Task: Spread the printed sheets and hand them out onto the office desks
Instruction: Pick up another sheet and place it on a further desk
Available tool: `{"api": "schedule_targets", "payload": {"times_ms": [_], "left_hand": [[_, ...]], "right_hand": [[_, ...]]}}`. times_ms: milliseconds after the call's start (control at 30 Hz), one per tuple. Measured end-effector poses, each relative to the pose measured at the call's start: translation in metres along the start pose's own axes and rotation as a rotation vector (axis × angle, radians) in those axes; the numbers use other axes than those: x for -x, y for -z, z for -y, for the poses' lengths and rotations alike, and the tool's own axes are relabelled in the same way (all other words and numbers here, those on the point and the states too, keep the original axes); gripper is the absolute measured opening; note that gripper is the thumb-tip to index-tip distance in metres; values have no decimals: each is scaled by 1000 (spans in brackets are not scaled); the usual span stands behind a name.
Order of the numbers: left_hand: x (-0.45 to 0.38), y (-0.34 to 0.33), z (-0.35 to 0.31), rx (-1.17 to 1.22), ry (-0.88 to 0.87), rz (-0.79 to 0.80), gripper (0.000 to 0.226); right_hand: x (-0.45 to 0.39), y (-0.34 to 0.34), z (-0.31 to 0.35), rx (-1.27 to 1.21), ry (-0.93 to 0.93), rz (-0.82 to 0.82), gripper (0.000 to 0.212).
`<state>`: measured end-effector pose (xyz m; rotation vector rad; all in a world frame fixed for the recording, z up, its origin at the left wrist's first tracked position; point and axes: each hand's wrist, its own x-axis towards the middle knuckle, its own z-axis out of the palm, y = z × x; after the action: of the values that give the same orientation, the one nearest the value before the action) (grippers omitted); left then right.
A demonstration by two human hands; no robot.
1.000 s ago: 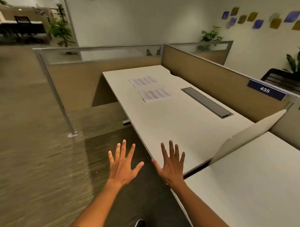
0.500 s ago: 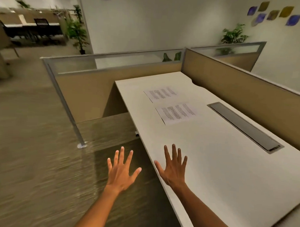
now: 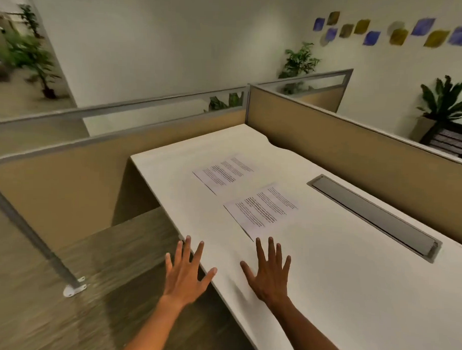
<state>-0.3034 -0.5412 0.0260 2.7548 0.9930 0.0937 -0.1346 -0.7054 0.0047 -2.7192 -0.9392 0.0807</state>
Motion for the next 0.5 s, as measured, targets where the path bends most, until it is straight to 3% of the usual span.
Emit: {"api": "schedule_targets", "payload": {"times_ms": [500], "left_hand": [[-201, -15, 12, -30, -300, 158, 104]], "right_hand": [[-122, -29, 20, -85, -331, 4, 83]]}}
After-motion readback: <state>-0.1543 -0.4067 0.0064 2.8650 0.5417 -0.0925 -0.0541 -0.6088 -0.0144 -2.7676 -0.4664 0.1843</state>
